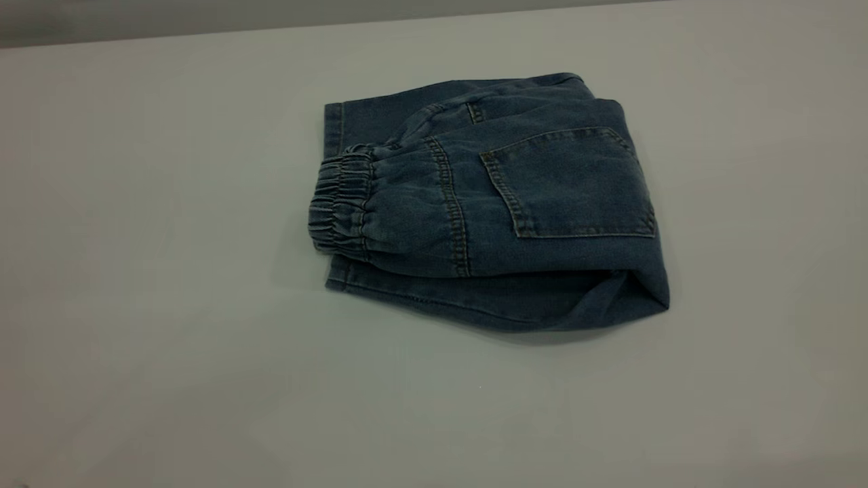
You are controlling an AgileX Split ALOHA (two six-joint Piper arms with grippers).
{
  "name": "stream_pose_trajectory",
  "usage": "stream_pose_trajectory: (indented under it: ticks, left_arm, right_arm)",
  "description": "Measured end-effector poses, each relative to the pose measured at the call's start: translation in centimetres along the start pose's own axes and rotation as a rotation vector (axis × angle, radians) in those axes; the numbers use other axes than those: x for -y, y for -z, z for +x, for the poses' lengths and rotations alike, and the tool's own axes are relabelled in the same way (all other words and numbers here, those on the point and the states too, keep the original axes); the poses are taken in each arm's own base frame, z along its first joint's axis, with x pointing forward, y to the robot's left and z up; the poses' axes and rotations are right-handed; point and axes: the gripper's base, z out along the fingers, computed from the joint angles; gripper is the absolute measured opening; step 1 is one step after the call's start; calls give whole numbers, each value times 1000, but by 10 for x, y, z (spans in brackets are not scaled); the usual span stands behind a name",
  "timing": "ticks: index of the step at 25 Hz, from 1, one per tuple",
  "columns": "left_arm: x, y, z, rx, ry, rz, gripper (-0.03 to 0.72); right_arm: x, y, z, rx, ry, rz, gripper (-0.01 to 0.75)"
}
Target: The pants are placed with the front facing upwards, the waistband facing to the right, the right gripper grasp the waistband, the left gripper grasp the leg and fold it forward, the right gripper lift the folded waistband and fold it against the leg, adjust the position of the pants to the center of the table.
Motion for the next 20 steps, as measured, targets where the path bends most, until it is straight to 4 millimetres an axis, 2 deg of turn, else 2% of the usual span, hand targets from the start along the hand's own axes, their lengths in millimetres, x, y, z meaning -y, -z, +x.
stream_pose_trajectory:
  ticks: [6,14,17,20]
  left_arm:
    - [6,-16,34,-57,-9,16,461]
    - [15,-44,60,-183,2,30,461]
    - [17,-49,65,-207,2,37,461]
    - [19,-54,71,-235,3,35,461]
  right_arm:
    - [1,-8,48,-36,84,7,573]
    - [17,-34,102,-133,123,80,573]
    - [22,-43,115,-130,117,94,573]
    - [24,-45,118,-127,125,120,573]
